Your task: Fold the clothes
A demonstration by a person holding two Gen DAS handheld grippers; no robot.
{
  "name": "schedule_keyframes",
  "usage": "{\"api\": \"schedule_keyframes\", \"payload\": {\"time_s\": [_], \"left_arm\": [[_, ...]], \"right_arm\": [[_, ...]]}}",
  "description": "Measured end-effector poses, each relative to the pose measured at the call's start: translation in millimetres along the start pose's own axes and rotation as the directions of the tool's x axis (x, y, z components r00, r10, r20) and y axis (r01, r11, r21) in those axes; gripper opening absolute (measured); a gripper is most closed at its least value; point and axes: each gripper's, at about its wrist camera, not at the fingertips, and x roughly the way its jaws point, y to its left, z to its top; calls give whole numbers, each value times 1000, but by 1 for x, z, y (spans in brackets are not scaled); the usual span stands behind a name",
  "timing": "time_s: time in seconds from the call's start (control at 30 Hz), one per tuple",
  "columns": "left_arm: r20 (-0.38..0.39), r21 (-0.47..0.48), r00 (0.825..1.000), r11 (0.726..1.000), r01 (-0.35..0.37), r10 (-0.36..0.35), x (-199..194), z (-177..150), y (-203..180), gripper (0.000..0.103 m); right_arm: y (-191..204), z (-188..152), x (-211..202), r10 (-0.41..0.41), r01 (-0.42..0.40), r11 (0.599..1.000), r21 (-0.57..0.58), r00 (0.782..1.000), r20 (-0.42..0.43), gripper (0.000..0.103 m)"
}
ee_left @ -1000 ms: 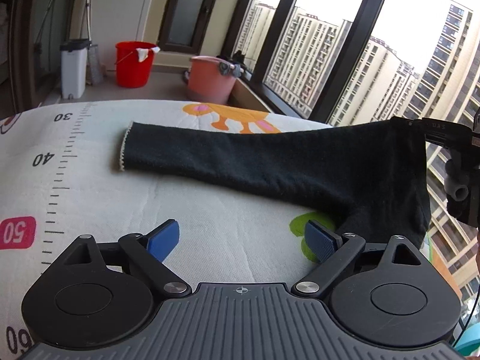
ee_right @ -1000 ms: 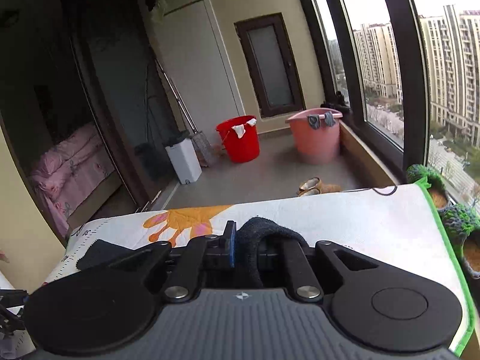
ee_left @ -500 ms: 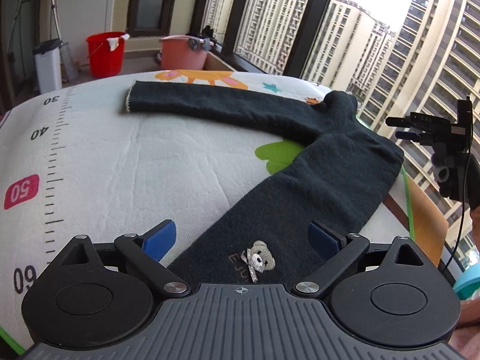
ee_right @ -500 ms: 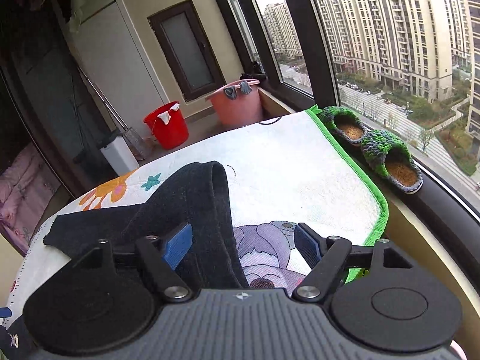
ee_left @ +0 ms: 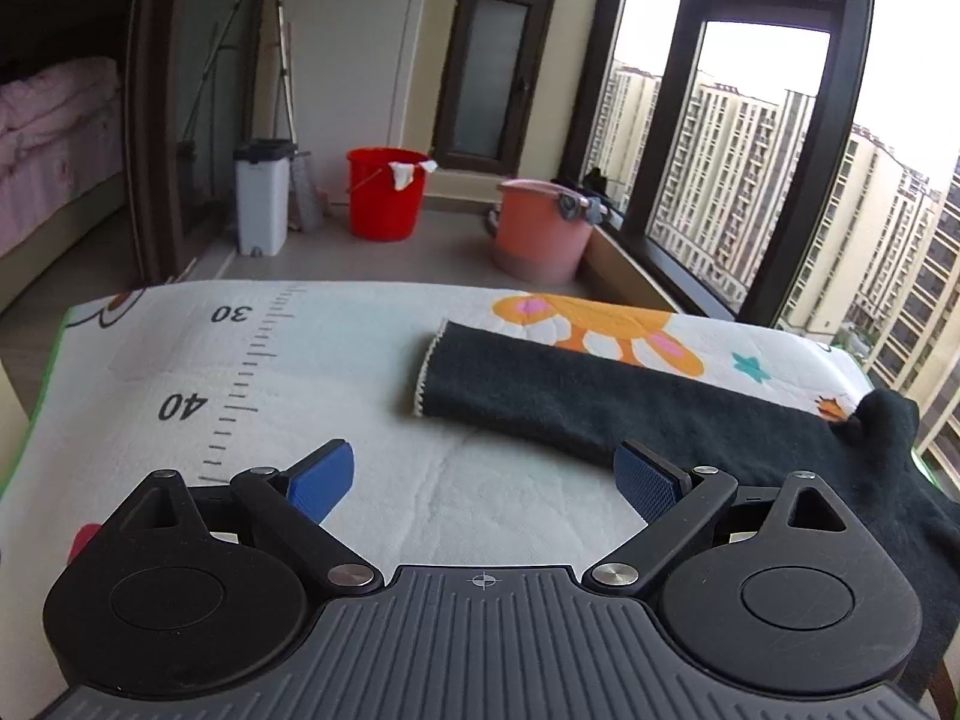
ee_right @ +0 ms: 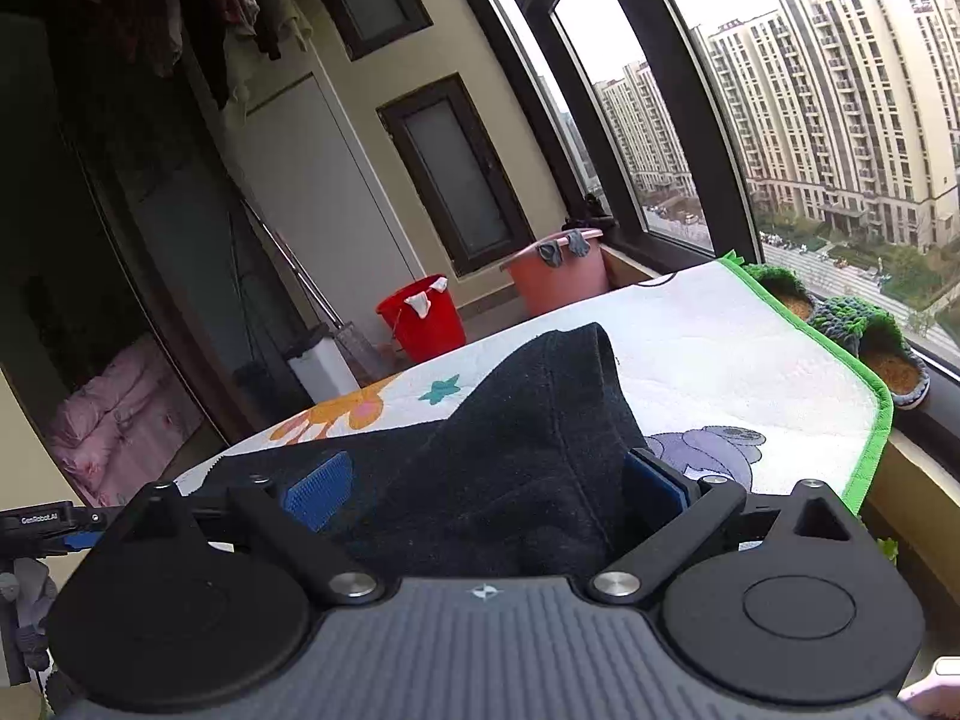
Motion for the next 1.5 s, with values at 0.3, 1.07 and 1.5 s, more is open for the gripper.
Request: {"api": "schedule_keyframes", "payload": {"time_s": [0.3,1.07,1.5], "left_arm": [[-139,42,988,997,69,-62,80,31,-10,97],[-15,-70,992,989,-129,128,20,37,56,22],[-84,-117,996,992,-45,35,-74,-27,81,85]], "right_arm": [[37,-23,-4,159,-147,964,-223,987,36,103],[3,-18,15,171,-170,985,16,985,-36,103],[-14,-22,43,167,-146,980,138,973,-159,103]]}}
